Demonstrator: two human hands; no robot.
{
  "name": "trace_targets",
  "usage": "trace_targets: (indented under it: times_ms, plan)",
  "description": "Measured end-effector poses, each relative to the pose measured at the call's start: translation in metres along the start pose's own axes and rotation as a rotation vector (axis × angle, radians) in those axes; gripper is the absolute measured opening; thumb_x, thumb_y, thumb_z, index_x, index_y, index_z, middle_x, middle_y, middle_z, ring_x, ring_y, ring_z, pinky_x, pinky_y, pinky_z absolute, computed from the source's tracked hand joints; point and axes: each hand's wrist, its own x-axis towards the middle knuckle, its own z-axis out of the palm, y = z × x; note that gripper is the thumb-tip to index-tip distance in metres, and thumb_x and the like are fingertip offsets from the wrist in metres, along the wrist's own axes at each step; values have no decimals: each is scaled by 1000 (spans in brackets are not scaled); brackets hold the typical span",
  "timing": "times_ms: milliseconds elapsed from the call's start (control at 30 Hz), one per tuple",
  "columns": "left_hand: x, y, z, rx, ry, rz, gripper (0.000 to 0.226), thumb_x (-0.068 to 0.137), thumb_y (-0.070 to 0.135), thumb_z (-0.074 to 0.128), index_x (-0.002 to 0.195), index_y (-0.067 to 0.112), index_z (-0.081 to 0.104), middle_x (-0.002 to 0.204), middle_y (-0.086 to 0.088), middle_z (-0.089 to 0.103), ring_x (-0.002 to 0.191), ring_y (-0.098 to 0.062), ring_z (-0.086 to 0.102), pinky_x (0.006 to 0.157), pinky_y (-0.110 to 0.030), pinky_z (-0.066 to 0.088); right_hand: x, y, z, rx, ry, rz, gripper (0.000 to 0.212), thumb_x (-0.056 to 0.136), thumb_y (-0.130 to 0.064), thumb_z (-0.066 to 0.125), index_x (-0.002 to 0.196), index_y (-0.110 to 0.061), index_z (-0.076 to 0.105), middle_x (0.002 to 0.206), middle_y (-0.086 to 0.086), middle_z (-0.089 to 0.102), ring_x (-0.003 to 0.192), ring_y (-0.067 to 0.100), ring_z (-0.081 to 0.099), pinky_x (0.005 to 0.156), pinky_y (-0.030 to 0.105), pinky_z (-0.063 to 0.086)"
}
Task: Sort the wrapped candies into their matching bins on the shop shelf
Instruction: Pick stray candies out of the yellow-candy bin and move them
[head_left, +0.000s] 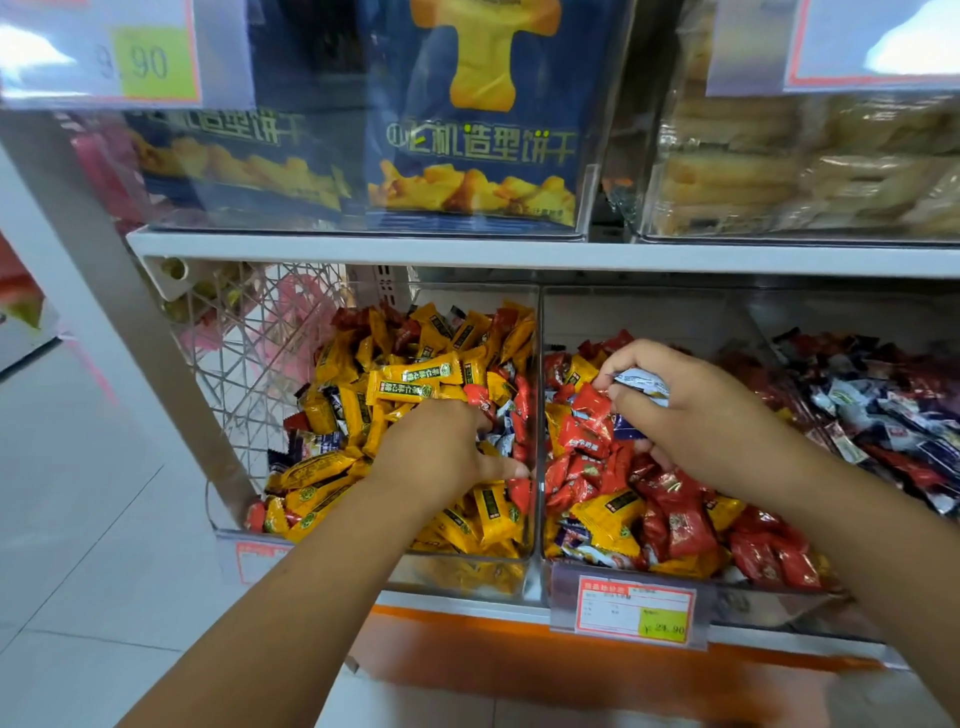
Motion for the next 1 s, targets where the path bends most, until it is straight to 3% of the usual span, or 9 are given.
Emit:
trace_targets:
  times_ms: [167,333,433,567,667,800,867,933,1000]
  plan:
    - [0,-2,6,-16,70,4,54,76,59,69,124,35,62,118,10,65,104,-15,61,78,-30,54,0,2,0,-3,0,-10,16,98,-27,50,90,-39,56,67,-5,57,54,2,61,50,30,47]
    - [-4,-8,4,-471,81,15,30,78,28,75,104,39,63,108,16,61,93,-8,59,73,-28,52,1,1,1,8,-8,-21,17,98,-26,50,88,-39,55,68,-2,58,61,14,63,50,31,47]
    - [-7,-11,-2,-596,134,44,25,82,27,75,102,38,66,104,23,61,84,0,58,68,-22,47,1,-1,1,9,-11,-32,17,98,-26,49,88,-39,55,68,-4,57,61,12,63,52,30,47]
    - [-11,-15,-6,-624,142,49,25,82,32,76,106,37,68,109,21,62,98,0,57,84,-23,42,-1,-2,3,-4,-31,-32,16,98,-27,49,90,-39,55,68,-7,56,58,7,62,54,30,47]
    - [-14,-16,-6,-651,158,44,22,84,31,74,101,41,66,110,20,62,103,-9,59,84,-25,42,-3,-3,4,-9,-40,-26,15,99,-28,49,91,-40,54,72,-7,57,62,8,65,53,26,44]
    - [-14,-16,-9,-734,200,16,13,88,30,70,91,42,69,103,16,67,62,-20,59,59,-23,44,-6,-4,2,6,-30,-23,17,99,-28,49,89,-41,54,73,-6,57,62,9,66,54,27,45]
    - [-15,-15,-11,-755,210,4,14,88,29,70,86,43,71,89,20,66,71,-30,62,62,-29,49,-6,-4,1,2,-28,-23,17,99,-28,49,89,-40,54,75,-6,58,62,8,66,54,27,45]
    - [-14,-15,-12,-757,208,-11,12,87,29,70,87,41,72,92,21,68,88,-33,65,74,-39,55,-7,-3,1,4,-23,-20,17,99,-29,49,88,-41,53,77,-6,58,60,6,65,54,27,44]
    - [-13,-15,-12,-759,197,-3,10,88,31,69,90,40,71,103,17,68,96,-23,65,77,-33,53,-7,-2,0,18,-18,-15,17,98,-29,49,87,-41,53,77,-5,58,60,7,65,53,27,42]
